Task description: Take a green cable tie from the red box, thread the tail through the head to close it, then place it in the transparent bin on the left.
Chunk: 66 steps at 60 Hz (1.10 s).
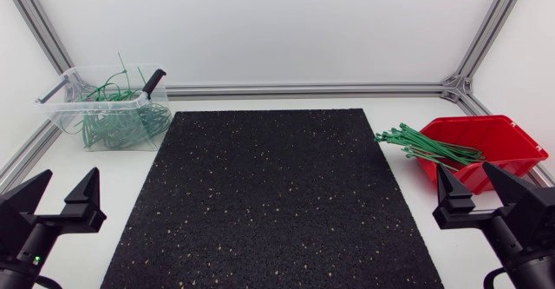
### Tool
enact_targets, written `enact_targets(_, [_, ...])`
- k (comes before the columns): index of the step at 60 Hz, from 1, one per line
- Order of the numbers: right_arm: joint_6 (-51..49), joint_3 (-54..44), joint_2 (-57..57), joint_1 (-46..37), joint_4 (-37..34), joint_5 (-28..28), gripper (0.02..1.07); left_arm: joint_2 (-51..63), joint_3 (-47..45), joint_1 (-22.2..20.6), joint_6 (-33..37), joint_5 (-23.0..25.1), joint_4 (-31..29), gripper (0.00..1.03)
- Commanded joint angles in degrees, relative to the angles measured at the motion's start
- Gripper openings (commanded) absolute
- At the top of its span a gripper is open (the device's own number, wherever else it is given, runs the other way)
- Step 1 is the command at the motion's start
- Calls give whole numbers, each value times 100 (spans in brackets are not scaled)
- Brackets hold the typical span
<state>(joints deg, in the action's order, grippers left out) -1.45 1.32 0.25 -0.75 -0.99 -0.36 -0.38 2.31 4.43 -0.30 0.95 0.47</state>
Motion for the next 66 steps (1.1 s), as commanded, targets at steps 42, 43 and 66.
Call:
enact_targets(42, [532, 1353, 555, -48, -375, 80, 104, -23, -222, -21, -146, -25, -152, 99])
enact_targets(43, [558, 1467, 704, -48, -393, 80, 104, -23, -222, -21, -146, -25, -152, 99])
enact_targets(66, [295, 3963, 4053, -593, -1175, -25, 103, -23, -222, 32, -146, -25, -144, 99])
